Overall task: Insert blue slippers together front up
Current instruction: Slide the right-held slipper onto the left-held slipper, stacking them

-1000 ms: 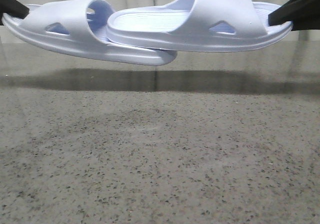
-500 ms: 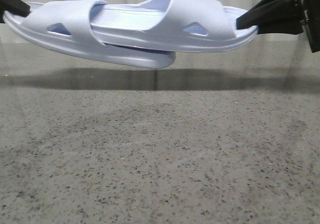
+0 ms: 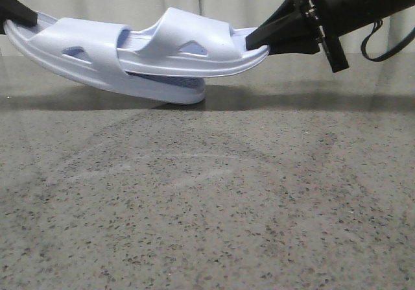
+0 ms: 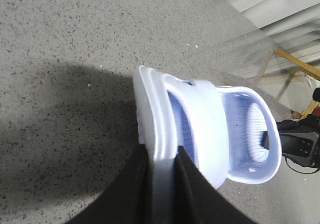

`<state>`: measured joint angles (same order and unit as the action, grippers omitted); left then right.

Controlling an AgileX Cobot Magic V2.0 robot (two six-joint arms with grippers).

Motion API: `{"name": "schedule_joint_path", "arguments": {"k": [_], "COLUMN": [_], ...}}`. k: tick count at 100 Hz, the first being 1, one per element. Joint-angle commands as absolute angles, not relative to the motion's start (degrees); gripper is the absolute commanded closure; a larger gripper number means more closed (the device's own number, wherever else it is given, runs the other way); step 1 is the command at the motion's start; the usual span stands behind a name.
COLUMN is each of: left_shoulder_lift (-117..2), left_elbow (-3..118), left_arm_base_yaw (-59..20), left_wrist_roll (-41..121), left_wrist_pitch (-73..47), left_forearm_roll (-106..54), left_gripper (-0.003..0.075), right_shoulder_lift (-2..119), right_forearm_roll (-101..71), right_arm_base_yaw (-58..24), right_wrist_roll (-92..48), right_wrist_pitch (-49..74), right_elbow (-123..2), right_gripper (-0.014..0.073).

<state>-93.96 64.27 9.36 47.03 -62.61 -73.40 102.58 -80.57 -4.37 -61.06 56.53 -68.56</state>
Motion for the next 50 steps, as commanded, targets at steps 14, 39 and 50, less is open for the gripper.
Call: {"name": "schedule_joint_path", "arguments": {"k": [14,39,50], "left_shoulder_lift": [-92.56,-92.56,-92.46], "left_elbow": [65.71,65.71,65.71], "left_arm_base_yaw": [6.23,8.16,9.70], "left_wrist_roll": [46.64,46.74,46.74], "left_wrist_pitch": [-72.63,-72.63,-72.63], "left_forearm_roll": [-78.84,-78.84,-78.97], "left_gripper": [0.0705,0.0705,0.0705], "right_shoulder_lift": [100.99,100.05,99.93], "right_forearm_roll": [-84.80,-84.08,-84.00], "right_arm_base_yaw": [-6.94,-1.12,2.51], "right_wrist_roll": [-61.83,-61.83,-61.43], "right_wrist_pitch": [62.70,68.64,73.18], "right_elbow": [-71.01,-71.01,-71.01], "right_gripper": [0.0692,0.0474,0.0461]}}
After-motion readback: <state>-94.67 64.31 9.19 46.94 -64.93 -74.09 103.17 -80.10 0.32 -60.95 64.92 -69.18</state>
